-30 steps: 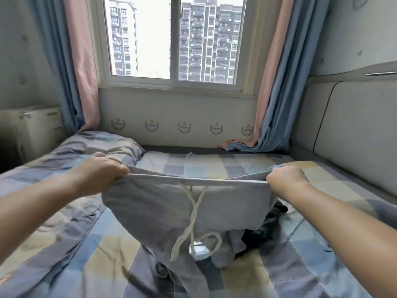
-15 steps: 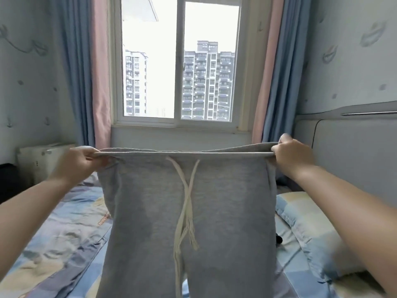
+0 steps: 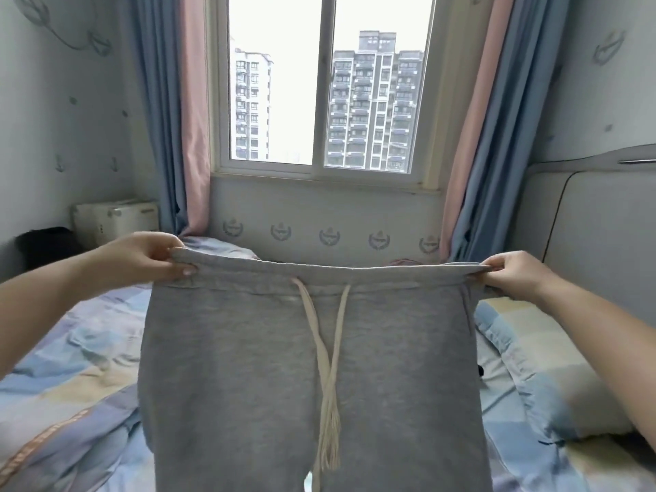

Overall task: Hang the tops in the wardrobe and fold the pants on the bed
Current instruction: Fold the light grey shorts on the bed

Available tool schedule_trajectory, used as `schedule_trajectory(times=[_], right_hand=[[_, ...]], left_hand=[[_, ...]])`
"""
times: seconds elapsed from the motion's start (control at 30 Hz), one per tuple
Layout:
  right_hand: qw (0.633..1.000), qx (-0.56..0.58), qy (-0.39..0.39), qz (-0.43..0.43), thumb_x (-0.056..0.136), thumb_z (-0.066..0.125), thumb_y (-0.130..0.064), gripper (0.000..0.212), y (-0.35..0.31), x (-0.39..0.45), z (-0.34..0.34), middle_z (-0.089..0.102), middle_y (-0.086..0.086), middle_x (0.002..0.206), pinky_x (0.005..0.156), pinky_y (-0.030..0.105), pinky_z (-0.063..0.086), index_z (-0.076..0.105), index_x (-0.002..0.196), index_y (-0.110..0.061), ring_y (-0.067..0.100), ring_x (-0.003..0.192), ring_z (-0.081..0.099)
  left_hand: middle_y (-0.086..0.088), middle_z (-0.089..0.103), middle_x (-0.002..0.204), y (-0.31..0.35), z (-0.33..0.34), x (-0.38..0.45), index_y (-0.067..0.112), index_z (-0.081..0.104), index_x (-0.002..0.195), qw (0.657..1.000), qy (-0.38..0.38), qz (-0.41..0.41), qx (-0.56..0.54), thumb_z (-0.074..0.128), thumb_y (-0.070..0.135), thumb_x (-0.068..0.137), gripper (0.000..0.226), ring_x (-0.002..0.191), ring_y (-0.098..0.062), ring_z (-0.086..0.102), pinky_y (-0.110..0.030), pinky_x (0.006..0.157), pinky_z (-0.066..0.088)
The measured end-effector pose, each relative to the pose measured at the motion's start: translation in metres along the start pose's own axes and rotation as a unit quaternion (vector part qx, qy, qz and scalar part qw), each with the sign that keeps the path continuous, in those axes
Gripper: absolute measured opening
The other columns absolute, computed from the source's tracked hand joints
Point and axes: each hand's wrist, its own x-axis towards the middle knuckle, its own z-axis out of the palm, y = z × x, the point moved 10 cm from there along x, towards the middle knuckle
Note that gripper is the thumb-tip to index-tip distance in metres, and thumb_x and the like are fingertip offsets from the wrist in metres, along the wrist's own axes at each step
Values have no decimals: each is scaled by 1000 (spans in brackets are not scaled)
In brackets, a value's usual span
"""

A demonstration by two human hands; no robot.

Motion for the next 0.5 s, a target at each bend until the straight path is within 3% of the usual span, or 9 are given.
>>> schedule_trajectory(times=[0.07, 0.17, 0.27, 0.33, 0.4, 0.47, 0.5], right_hand=[[998, 45, -38, 37, 84, 63, -7, 8, 8, 13, 35, 63, 7, 65, 46, 20, 30, 70, 80, -8, 12, 56, 57], [986, 118, -56, 99, 88, 61, -3, 7, 25, 34, 79, 63, 12, 70, 39, 14, 35, 67, 89, -2, 15, 59, 59], [968, 191, -37, 159, 91, 58, -3, 9, 43, 74, 125, 67, 15, 82, 63, 24, 53, 64, 97, 1, 19, 69, 68], [963, 199, -17, 181, 92, 55, -1, 10, 53, 105, 153, 68, 19, 92, 79, 34, 53, 63, 99, 1, 26, 79, 67], [962, 190, 21, 194, 91, 54, 0, 11, 62, 137, 173, 67, 21, 98, 85, 37, 52, 64, 95, 0, 31, 85, 67], [967, 167, 44, 186, 89, 56, -2, 20, 68, 176, 200, 67, 20, 107, 94, 41, 51, 65, 107, 1, 34, 98, 65], [970, 155, 41, 181, 88, 58, -6, 31, 67, 187, 210, 64, 19, 116, 99, 43, 47, 62, 118, -1, 34, 107, 62]], left_hand=[[-1, 58, 71, -25, 9, 12, 12, 67, 82, 999, -10, -46, -25, 82, 48, 58, 45, 64, -11, 48, -21, 56, 37], [-1, 46, 63, -65, 24, 35, 7, 62, 82, 992, 3, -108, -63, 84, 39, 66, 43, 51, -8, 35, -16, 42, 27], [3, 46, 54, -112, 37, 83, 13, 56, 71, 986, 56, -145, -54, 79, 28, 74, 28, 46, -8, 39, -17, 44, 32], [-1, 50, 59, -138, 50, 122, 15, 53, 71, 985, 94, -141, -40, 79, 24, 76, 28, 53, -14, 46, -22, 50, 38], [-6, 54, 65, -158, 65, 160, 14, 52, 73, 981, 134, -131, -48, 78, 19, 76, 27, 57, -18, 50, -26, 53, 46], [-9, 59, 71, -183, 82, 198, 13, 52, 75, 973, 175, -123, -87, 77, 14, 76, 25, 60, -21, 58, -31, 59, 57], [-12, 63, 79, -190, 90, 209, 12, 54, 81, 970, 185, -123, -102, 77, 14, 76, 24, 69, -25, 63, -37, 70, 59]])
